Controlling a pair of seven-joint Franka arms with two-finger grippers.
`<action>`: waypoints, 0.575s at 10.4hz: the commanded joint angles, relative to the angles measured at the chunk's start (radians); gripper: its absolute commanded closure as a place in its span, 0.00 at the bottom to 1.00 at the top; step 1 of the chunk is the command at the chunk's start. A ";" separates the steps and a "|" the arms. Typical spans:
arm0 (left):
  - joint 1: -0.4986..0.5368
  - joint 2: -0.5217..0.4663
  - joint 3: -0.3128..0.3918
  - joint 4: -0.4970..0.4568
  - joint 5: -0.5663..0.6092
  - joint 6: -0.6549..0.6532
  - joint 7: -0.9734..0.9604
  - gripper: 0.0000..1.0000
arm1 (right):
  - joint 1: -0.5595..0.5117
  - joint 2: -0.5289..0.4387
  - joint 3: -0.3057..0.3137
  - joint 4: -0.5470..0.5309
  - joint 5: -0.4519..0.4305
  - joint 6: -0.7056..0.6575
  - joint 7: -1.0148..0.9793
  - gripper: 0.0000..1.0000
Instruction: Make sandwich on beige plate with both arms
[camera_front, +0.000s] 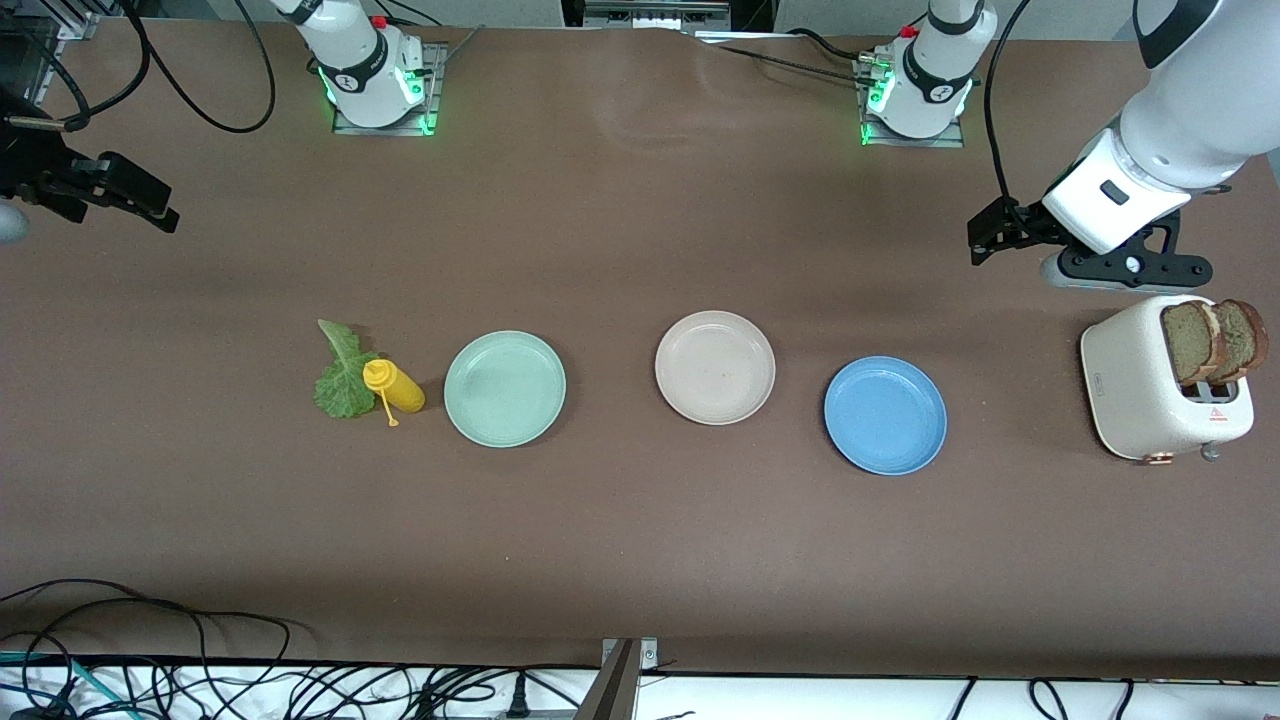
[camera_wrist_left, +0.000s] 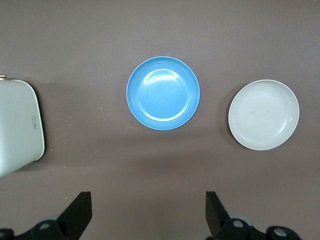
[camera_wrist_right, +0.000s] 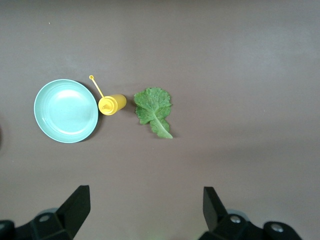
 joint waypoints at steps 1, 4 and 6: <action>-0.002 -0.018 0.001 -0.011 0.022 -0.007 0.014 0.00 | 0.007 0.006 0.000 0.014 -0.019 -0.022 0.017 0.00; -0.002 -0.018 0.001 -0.012 0.015 -0.007 -0.001 0.00 | 0.008 0.006 0.003 0.008 -0.021 -0.030 0.017 0.00; -0.002 -0.018 0.001 -0.012 0.015 -0.008 0.000 0.00 | 0.011 0.007 0.009 0.005 -0.023 -0.037 0.019 0.00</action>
